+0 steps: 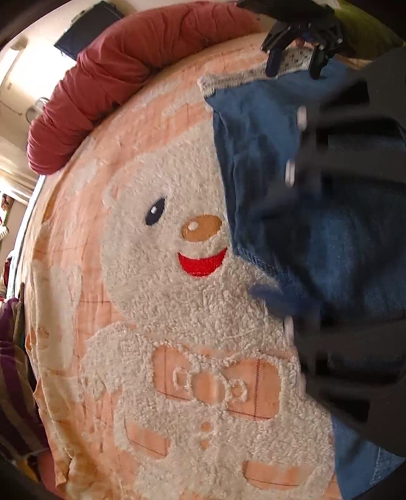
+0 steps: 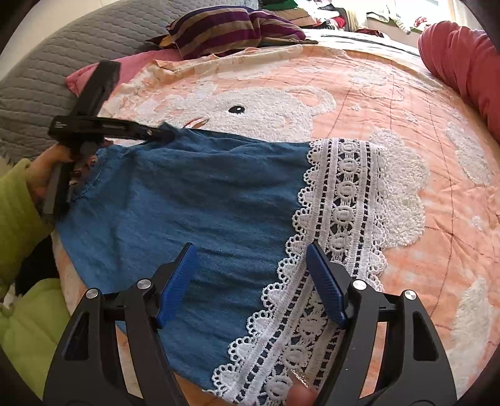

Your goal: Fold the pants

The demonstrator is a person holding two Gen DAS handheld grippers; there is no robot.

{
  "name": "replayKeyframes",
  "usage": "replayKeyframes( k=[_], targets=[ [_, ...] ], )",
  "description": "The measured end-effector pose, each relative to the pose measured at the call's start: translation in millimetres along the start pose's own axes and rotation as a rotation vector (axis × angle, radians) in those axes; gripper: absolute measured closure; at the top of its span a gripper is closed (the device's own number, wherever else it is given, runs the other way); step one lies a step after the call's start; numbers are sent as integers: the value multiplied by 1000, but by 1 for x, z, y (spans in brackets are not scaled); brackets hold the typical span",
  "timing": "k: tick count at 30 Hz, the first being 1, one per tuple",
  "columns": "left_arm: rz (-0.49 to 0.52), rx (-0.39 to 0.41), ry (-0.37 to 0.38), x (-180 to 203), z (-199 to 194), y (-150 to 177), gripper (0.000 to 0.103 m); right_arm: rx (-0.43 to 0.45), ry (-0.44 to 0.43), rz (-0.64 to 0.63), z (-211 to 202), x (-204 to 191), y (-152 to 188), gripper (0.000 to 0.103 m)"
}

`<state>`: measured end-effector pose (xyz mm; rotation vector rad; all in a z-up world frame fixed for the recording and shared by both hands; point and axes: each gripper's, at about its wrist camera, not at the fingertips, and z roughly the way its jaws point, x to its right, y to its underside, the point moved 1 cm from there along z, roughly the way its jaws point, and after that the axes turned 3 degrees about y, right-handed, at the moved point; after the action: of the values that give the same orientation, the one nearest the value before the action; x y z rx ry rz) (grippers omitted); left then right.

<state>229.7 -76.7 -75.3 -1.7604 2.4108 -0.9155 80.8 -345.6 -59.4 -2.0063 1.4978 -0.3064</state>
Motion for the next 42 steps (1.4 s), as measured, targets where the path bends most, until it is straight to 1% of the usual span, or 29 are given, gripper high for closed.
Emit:
replayKeyframes(
  k=[1, 2, 5, 7, 9, 11, 13, 15, 16, 18, 19, 21, 22, 24, 25, 27, 28, 29, 31, 32, 33, 34, 35, 36, 37, 40, 42],
  targets=[
    [3, 18, 14, 3, -2, -1, 96, 1, 1, -1, 0, 0, 0, 38],
    [10, 37, 17, 6, -7, -3, 96, 5, 1, 0, 0, 0, 2, 38],
    [42, 105, -25, 12, -19, -13, 96, 9, 1, 5, -1, 1, 5, 38],
    [58, 97, -64, 12, -12, -14, 96, 9, 2, 9, -1, 1, 5, 38],
    [69, 59, -103, 9, 3, -11, 96, 6, 9, 1, 0, 0, 4, 38],
    [44, 51, -94, 4, 11, -7, 96, -3, 28, -16, 0, -3, 4, 37],
    [13, 70, -76, 0, 10, -5, 96, -9, 60, -55, -4, -9, 0, 38],
    [17, 87, -82, 1, 3, -4, 93, 29, 80, -65, -14, -8, -7, 38],
    [17, 109, -79, 2, -3, -3, 93, 63, 85, -54, -21, -3, -12, 38],
    [3, 153, -53, 5, -16, -1, 93, 117, 105, 17, -34, 20, -29, 38],
    [-4, 178, -35, 5, -24, 0, 92, 126, 115, 49, -35, 31, -36, 38],
    [-3, 190, -23, 8, -31, 4, 91, 114, 112, 88, -30, 51, -48, 38],
    [1, 188, -29, 9, -30, 5, 90, 92, 108, 101, -24, 60, -53, 39],
    [3, 171, -50, 8, -26, 11, 90, 41, 113, 131, -5, 80, -65, 52],
    [-2, 162, -58, 6, -24, 13, 90, 25, 99, 143, 2, 87, -67, 53],
    [-26, 155, -54, 1, -19, 18, 82, -15, 30, 193, 20, 99, -71, 55],
    [-36, 154, -51, -1, -18, 18, 76, -29, 3, 205, 27, 101, -69, 55],
    [-43, 149, -48, -2, -14, 16, 74, -41, -1, 217, 34, 103, -68, 55],
    [-45, 144, -49, -4, -11, 16, 74, -63, -8, 230, 45, 104, -64, 55],
    [-43, 144, -52, -4, -9, 15, 74, -55, -7, 225, 46, 103, -62, 57],
    [-37, 142, -56, -3, -8, 15, 74, -46, -9, 215, 45, 102, -61, 65],
    [-33, 141, -59, -2, -7, 16, 74, -40, -30, 209, 43, 100, -60, 73],
    [-24, 139, -70, 0, -6, 16, 77, -25, -71, 216, 39, 98, -59, 82],
    [-20, 143, -71, 1, -6, 15, 82, -8, -66, 211, 36, 96, -59, 83],
    [-14, 150, -67, 3, -7, 14, 90, 16, -53, 192, 29, 93, -59, 84],
    [37, 189, -105, 14, -13, 10, 93, 124, -43, 188, 1, 92, -62, 84],
    [53, 193, -112, 17, -13, 4, 93, 137, -23, 187, -2, 95, -64, 84]
  ],
)
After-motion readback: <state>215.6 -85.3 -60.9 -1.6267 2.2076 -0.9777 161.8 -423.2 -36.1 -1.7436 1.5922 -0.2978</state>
